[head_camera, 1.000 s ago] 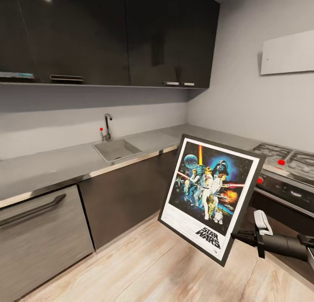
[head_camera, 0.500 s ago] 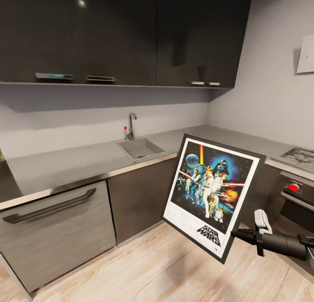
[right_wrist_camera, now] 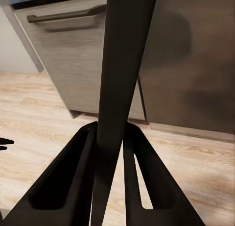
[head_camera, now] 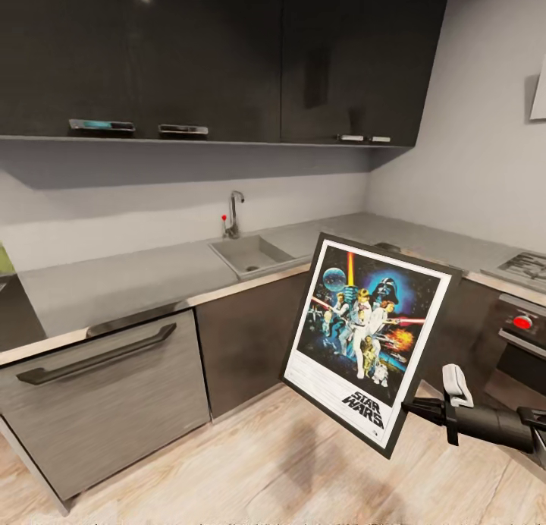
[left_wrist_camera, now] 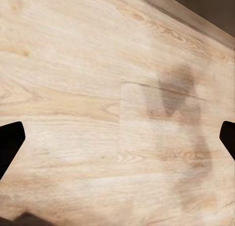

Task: Pick up the poster from the kitchen countertop and hang it on one of the wall nails in the kitchen.

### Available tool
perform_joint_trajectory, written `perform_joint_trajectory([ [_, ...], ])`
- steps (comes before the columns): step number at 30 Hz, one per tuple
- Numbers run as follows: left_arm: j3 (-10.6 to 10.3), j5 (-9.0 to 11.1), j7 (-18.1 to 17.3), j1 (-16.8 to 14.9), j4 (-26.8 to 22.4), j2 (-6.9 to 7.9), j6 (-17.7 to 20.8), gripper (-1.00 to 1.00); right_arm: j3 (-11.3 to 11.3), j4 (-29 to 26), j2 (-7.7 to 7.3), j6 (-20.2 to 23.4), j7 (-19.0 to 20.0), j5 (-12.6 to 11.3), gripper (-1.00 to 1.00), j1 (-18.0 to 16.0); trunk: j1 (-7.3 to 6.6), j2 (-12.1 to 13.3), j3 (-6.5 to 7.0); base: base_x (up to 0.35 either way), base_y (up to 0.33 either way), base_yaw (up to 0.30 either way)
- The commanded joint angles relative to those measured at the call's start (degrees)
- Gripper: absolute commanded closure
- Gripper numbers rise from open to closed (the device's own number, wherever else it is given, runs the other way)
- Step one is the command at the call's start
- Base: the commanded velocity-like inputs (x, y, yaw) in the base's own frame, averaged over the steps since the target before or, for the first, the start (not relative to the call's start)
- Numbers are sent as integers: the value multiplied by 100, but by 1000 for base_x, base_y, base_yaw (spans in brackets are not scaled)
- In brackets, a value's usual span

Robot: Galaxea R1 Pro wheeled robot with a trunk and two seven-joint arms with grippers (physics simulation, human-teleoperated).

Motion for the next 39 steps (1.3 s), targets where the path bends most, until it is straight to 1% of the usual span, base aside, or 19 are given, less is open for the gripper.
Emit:
perform_joint_trajectory([
  [1, -48, 35, -6, -2, -2, 1, -26, -100, -2, 1, -1, 85, 36, -23, 100, -4, 0, -4, -16, 0, 3, 0],
  [6, -48, 37, -6, -2, -2, 1, -26, -100, -2, 1, -1, 88, 36, -26, 100, -4, 0, -4, -56, 0, 1, 0],
  [12, -48, 38, -6, -2, -2, 1, -25, -100, -2, 1, -1, 91, 30, -30, 100, -4, 0, -4, -66, 0, 3, 65],
  [25, -40, 44, -6, -2, -2, 11, -25, -100, -2, 1, -1, 85, 26, -23, 100, -4, 0, -4, -68, 0, 90, 260],
  [30, -40, 44, -6, -2, -2, 24, 13, -100, -2, 1, -1, 85, 26, -23, 100, -4, 0, -4, -68, 0, 227, 292],
  [32, -40, 44, -3, -2, -2, 26, 112, -100, -2, 1, -1, 85, 27, -23, 100, -4, 0, -4, -68, 0, 273, 210],
  [36, -40, 45, 2, -2, -2, 46, 256, -100, -2, 1, -1, 85, 23, -23, 100, -4, 0, -4, -68, 0, 283, 83],
  [39, -40, 44, 2, -2, -2, 61, 282, -100, -2, 1, -1, 85, 25, -24, 100, -4, 0, -4, -68, -2, 288, 24],
])
